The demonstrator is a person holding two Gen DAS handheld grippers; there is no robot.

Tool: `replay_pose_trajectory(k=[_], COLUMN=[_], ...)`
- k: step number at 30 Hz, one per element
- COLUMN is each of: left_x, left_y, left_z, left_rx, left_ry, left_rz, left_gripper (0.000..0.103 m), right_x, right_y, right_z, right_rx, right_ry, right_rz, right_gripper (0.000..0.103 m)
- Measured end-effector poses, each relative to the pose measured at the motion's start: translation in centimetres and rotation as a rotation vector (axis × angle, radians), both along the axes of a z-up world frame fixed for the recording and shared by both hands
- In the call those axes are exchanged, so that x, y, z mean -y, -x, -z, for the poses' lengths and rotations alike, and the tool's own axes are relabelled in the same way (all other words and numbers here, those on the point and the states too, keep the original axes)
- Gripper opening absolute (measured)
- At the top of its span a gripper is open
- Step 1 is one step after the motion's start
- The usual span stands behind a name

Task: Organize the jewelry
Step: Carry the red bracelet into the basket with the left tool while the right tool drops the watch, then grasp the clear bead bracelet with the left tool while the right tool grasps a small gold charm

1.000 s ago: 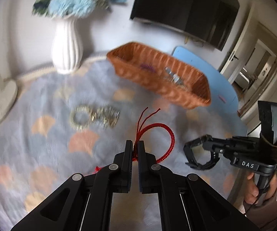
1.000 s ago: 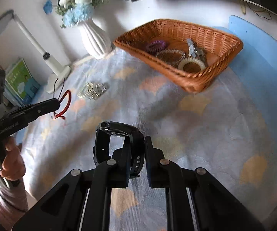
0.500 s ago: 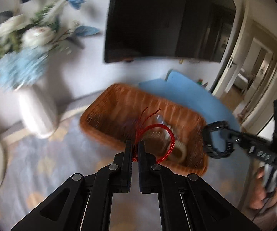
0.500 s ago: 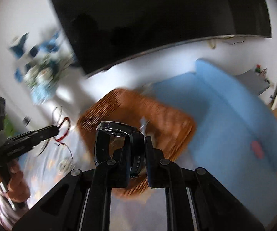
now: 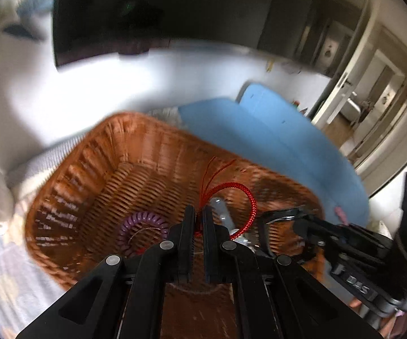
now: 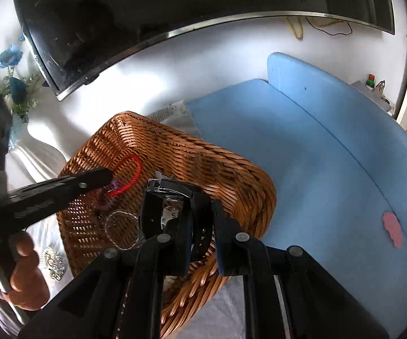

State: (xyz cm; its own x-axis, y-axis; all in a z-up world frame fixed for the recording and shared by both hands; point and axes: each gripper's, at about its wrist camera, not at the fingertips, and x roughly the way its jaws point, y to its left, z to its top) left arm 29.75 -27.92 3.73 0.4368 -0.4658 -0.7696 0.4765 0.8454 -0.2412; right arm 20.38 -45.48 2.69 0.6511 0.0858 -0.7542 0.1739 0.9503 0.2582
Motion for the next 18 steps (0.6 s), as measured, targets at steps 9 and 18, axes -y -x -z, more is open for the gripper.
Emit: replay_pose_trajectory(k=[9,18], left_x=[0.4,-3.2], left_y=[-1.2,1.8], left_z=[2.6,-1.3], left_rx=[-0.056,0.008], left_ry=[-0.033,-0.001], left_rz=[-0.019,-0.022], left_gripper=[0.012,0.036], right_x=[-0.1,-1.7], right_y=[0.5,3.6], right_z=[-0.1,-4.4], right_rx=[0.022,0.127], right_ry=[-0.03,-0.005], right_rz=[-0.003,-0.015], right_gripper=[0.022,0.036])
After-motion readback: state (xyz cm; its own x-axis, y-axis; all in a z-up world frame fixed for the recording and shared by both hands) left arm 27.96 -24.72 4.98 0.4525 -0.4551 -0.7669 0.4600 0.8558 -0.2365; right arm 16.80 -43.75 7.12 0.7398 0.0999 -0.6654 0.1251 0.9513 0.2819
